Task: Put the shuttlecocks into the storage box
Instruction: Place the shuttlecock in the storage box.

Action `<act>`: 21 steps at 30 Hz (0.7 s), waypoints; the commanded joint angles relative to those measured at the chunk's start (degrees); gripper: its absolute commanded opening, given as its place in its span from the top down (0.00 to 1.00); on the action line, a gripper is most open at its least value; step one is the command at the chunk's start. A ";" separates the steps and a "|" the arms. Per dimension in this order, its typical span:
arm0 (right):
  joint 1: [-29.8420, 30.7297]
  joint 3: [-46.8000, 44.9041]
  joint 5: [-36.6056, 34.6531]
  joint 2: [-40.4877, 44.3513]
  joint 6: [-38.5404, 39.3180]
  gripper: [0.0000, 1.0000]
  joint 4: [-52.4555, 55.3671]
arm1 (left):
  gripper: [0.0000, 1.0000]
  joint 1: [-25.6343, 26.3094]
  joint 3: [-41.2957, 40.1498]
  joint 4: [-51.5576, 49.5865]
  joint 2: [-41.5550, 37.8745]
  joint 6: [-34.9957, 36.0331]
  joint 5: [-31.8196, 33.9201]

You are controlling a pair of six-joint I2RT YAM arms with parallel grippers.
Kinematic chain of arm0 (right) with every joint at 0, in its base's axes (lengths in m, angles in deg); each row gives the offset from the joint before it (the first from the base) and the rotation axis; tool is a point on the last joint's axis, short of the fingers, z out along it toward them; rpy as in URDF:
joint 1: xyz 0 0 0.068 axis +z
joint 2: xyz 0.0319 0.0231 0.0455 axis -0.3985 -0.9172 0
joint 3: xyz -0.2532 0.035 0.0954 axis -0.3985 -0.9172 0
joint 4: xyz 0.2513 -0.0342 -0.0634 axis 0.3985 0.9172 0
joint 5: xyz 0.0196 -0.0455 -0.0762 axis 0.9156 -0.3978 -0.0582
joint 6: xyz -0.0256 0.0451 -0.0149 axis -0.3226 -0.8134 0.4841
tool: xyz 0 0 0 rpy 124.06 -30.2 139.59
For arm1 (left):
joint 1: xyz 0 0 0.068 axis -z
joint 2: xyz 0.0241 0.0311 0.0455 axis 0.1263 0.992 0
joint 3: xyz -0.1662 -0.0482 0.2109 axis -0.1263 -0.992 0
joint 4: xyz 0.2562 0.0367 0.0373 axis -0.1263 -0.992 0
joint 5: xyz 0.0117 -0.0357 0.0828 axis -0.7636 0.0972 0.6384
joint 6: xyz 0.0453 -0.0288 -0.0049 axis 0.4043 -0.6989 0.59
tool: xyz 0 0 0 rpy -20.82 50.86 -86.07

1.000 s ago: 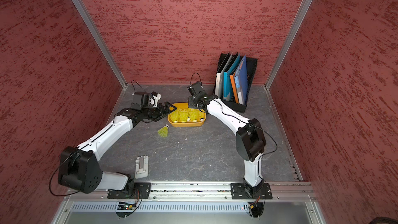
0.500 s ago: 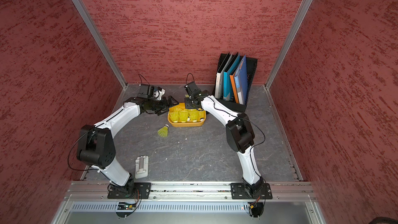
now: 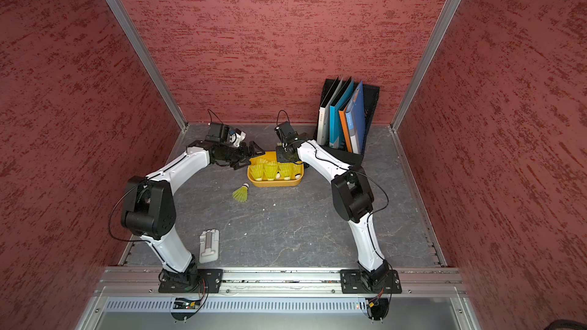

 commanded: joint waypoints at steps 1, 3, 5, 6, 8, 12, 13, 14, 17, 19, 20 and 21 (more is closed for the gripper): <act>-0.25 0.57 0.72 -0.62 0.60 0.90 1.27 | 0.00 -0.03 0.63 -0.67 0.11 1.54 -0.28; -0.26 0.59 0.69 -0.62 0.55 0.90 1.36 | 0.00 -0.03 0.62 -0.60 0.02 1.53 -0.28; -0.24 0.61 0.87 -0.62 0.62 0.90 1.76 | 0.00 0.03 0.71 -0.65 0.02 1.69 -0.34; -0.22 0.59 0.87 -0.61 0.55 0.90 2.05 | 0.00 0.03 0.74 -0.57 0.02 1.69 -0.31; -0.21 0.16 0.86 -0.47 0.59 0.90 2.33 | 0.00 0.05 0.84 -0.59 0.10 1.62 -0.19; -0.23 -0.44 0.34 -0.27 0.98 0.90 2.40 | 0.00 0.23 0.85 -0.51 0.11 1.67 -0.18; -0.21 -0.38 0.40 -0.22 1.20 0.89 2.31 | 0.00 0.21 0.83 -0.46 0.11 1.69 -0.20; -0.25 -0.29 0.38 -0.33 1.32 0.89 2.33 | 0.00 0.34 0.85 -0.44 0.09 1.69 -0.18; -0.22 0.07 0.42 -0.52 1.43 0.88 2.72 | 0.00 0.40 0.71 -0.49 0.02 1.61 -0.12; -0.21 -0.07 0.42 -0.53 1.43 0.87 2.99 | 0.00 0.40 0.66 -0.52 -0.07 1.68 -0.10; -0.26 -0.11 0.52 -0.53 1.51 0.87 3.15 | 0.00 0.40 0.66 -0.59 -0.15 1.67 -0.01; -0.21 -0.10 0.55 -0.53 1.47 0.86 3.21 | 0.00 0.40 0.71 -0.62 -0.16 1.70 0.06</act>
